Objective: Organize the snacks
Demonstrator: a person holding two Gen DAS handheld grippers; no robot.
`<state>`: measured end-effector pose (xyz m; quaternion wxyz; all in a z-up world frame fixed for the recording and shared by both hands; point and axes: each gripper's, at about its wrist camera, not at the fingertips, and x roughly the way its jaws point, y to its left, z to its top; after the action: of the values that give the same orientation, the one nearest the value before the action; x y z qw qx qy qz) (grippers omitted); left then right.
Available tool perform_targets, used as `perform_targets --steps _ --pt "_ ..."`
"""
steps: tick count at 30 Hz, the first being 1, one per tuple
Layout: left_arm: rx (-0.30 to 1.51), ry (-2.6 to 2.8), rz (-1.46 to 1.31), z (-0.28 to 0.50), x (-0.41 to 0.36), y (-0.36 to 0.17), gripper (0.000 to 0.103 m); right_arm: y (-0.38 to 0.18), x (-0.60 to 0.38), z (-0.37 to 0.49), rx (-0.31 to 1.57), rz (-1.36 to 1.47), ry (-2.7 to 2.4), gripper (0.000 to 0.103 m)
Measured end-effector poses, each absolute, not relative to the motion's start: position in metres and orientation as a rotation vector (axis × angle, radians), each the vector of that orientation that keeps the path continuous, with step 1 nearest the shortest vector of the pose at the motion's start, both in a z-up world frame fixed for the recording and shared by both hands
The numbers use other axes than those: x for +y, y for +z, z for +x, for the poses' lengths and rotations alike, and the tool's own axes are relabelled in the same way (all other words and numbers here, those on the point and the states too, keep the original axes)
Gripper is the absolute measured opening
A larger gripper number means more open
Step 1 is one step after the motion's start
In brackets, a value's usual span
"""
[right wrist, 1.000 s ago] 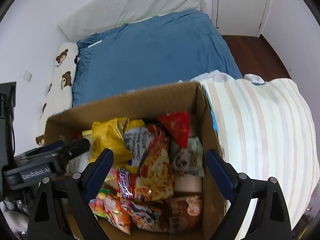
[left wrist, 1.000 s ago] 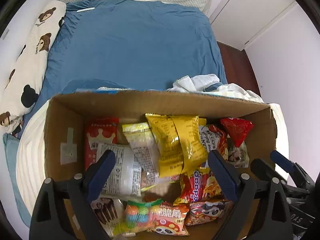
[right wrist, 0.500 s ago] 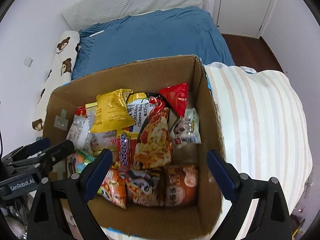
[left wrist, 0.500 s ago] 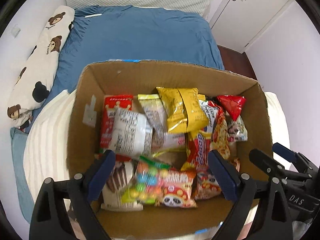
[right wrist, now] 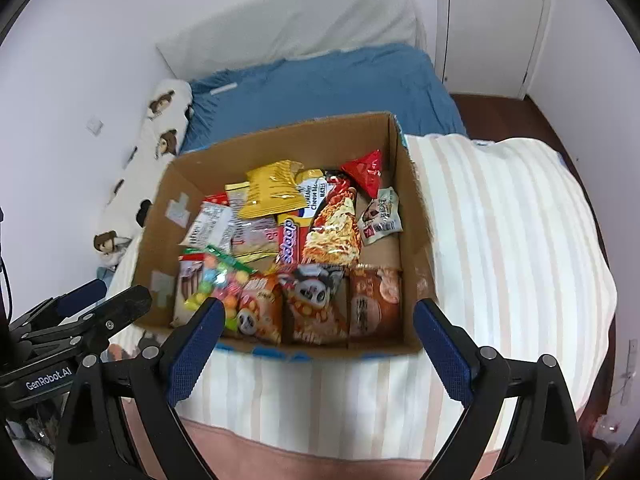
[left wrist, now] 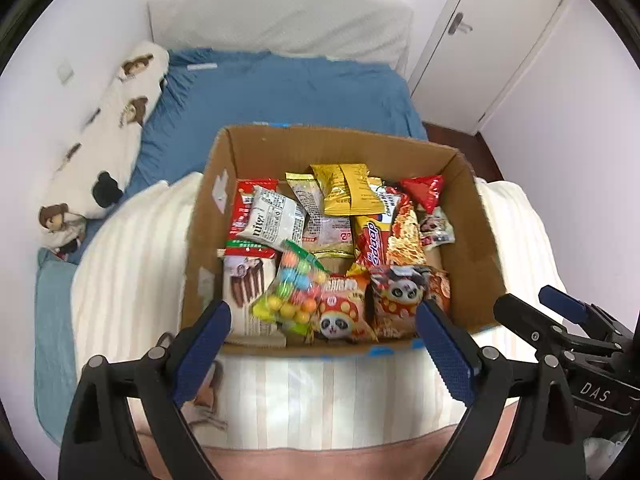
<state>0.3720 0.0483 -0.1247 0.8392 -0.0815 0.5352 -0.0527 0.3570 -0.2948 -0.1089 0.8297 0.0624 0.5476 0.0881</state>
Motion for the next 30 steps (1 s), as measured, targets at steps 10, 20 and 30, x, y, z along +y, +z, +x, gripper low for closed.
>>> perform_targets --steps 10,20,30 --pt "0.984 -0.069 -0.102 0.268 0.033 -0.077 0.095 -0.051 -0.310 0.246 1.005 0.150 0.216 0.097" --pt "0.880 -0.016 -0.067 0.198 0.031 -0.037 0.095 -0.002 -0.321 0.157 0.894 0.133 0.220 0.097" --pt "0.801 -0.019 -0.050 0.155 0.031 -0.005 0.095 0.037 -0.326 0.104 0.814 0.090 0.211 0.097"
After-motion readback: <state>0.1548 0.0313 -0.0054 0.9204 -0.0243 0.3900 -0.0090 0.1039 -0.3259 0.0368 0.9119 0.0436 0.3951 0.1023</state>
